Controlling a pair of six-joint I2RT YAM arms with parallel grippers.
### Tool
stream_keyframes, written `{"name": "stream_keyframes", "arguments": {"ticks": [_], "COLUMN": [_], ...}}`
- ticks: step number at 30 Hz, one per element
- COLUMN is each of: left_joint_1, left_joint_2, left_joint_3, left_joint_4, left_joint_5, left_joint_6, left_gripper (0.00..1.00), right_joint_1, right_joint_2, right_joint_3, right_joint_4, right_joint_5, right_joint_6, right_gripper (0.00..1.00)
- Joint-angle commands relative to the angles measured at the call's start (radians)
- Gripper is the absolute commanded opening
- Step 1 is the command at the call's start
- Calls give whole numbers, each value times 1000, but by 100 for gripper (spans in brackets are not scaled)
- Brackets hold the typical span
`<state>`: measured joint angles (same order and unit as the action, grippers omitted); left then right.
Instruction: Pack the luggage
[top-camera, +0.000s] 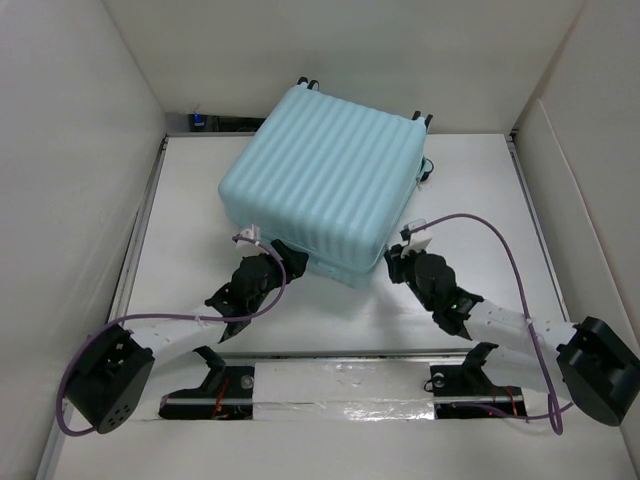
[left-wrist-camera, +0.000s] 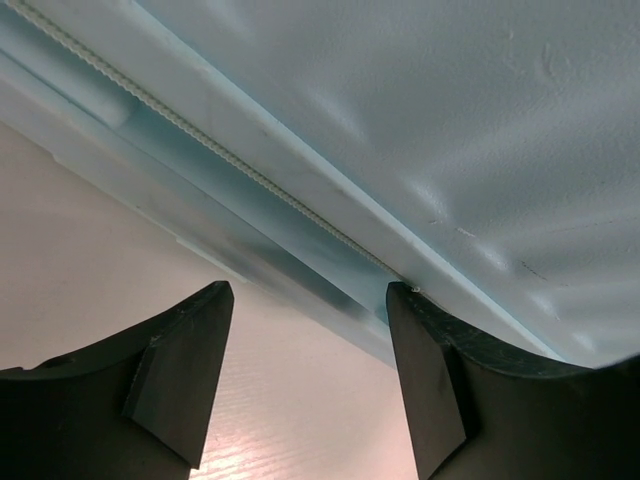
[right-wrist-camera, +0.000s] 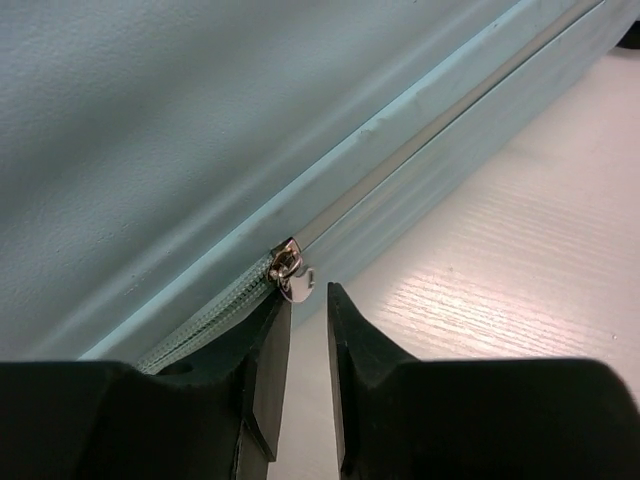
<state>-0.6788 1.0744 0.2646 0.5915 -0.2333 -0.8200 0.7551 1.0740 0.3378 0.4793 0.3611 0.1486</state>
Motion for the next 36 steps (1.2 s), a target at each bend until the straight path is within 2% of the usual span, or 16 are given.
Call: {"name": "stream_keyframes", "arguments": {"ticks": [1, 7, 9, 11, 16, 19, 26, 32, 36], "left_joint_1": [4, 4, 4, 4, 4, 4, 4, 4, -19], "left_joint_2": [5, 2, 5, 12, 16, 16, 25, 44, 88], "left_joint_3": [24, 24, 21, 19, 21, 21, 21, 22, 48], "left_joint_4": [60, 60, 64, 71, 73, 71, 82, 113, 133], "left_joint_5": [-11, -11, -11, -9, -4, -9, -1, 18, -3], "left_joint_6": [12, 13, 10, 7, 8, 12, 10, 13, 15], "left_gripper": [59, 57, 57, 57, 57, 57, 55, 48, 43], "right_joint_1": [10, 30, 30, 30, 30, 30, 30, 52, 104], "right_joint_2": [-12, -68, -68, -39, 21, 32, 41, 14, -63], "right_joint_3": [23, 15, 13, 23, 50, 52, 52, 21, 3], "right_joint_4": [197, 161, 153, 147, 154, 162, 203, 220, 95], "right_joint_5": [76, 82, 70, 75, 42, 27, 26, 1, -7], "right_joint_6": [-12, -12, -12, -18, -34, -37, -44, -18, 55], "right_gripper": [23, 23, 27, 31, 31, 24, 0, 0, 0]}}
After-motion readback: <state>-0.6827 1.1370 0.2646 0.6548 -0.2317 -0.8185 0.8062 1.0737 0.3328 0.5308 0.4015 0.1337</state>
